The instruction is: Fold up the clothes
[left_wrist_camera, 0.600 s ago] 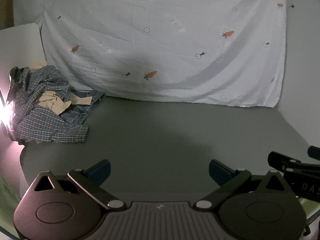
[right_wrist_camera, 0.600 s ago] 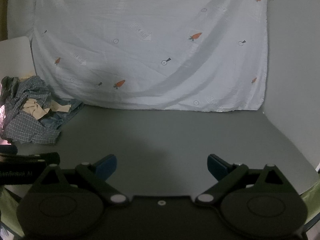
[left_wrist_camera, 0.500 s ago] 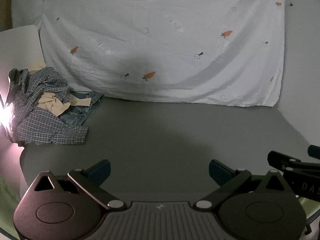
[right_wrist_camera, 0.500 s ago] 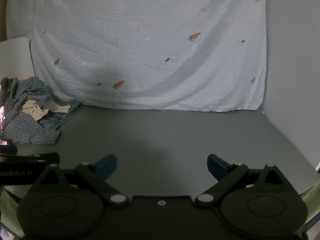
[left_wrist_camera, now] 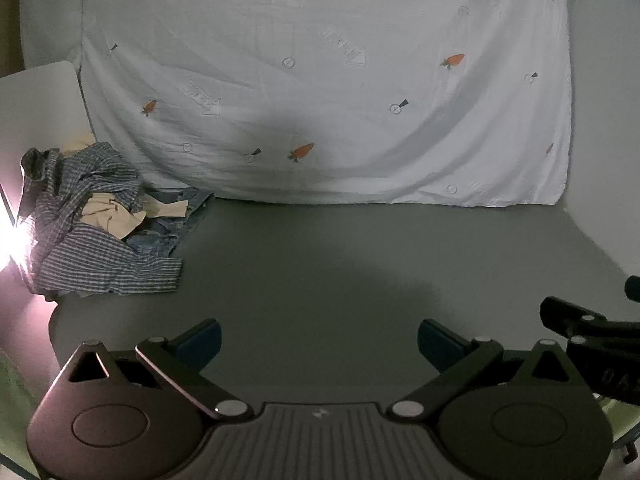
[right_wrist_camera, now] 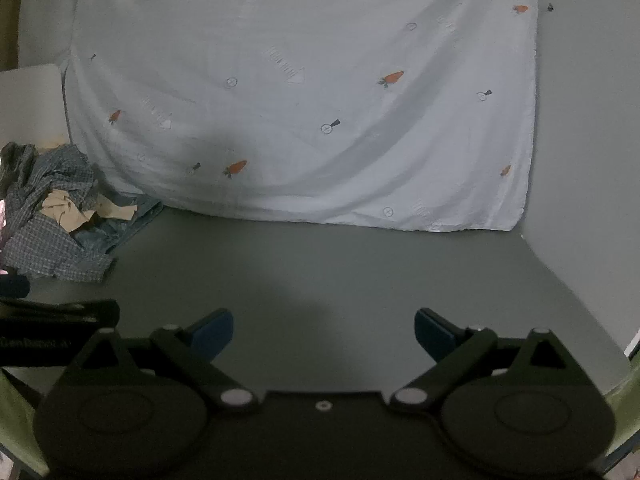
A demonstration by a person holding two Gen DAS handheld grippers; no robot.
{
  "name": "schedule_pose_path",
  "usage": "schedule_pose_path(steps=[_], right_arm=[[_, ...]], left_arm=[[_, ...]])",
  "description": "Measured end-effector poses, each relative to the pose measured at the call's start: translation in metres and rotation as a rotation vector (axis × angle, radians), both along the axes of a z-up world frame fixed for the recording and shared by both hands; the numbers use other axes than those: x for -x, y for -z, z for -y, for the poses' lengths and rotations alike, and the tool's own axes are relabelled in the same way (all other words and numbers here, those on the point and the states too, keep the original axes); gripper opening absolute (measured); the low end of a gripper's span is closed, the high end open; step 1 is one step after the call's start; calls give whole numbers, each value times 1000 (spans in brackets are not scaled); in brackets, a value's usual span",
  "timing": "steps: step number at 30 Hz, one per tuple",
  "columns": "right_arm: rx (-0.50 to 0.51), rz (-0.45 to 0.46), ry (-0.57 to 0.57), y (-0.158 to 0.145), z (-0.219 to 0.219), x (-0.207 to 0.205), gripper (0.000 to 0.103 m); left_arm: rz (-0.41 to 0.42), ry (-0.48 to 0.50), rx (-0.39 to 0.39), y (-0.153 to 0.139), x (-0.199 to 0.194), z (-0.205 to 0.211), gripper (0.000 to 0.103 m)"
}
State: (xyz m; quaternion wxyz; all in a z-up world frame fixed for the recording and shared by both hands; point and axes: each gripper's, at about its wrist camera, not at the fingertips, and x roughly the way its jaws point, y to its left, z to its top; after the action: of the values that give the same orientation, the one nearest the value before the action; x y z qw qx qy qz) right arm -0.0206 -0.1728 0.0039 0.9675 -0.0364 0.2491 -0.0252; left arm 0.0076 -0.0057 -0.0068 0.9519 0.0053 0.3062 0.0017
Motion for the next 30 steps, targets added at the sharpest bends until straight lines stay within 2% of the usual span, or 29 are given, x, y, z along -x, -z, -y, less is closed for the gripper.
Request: schedule_pose_path(steps=[12,19,30], right_arm=[[-14,-20,-14,-1,7,-2,98],[-13,-24,-19,-2,10,-4,98],[-19,-35,-24,-1,17,-7,98]], left_arm=[[-7,-11,-2,0,5,13,103],[15,7,-24,-4,6,18,103],[0,10,-3,-1,1,16,103]])
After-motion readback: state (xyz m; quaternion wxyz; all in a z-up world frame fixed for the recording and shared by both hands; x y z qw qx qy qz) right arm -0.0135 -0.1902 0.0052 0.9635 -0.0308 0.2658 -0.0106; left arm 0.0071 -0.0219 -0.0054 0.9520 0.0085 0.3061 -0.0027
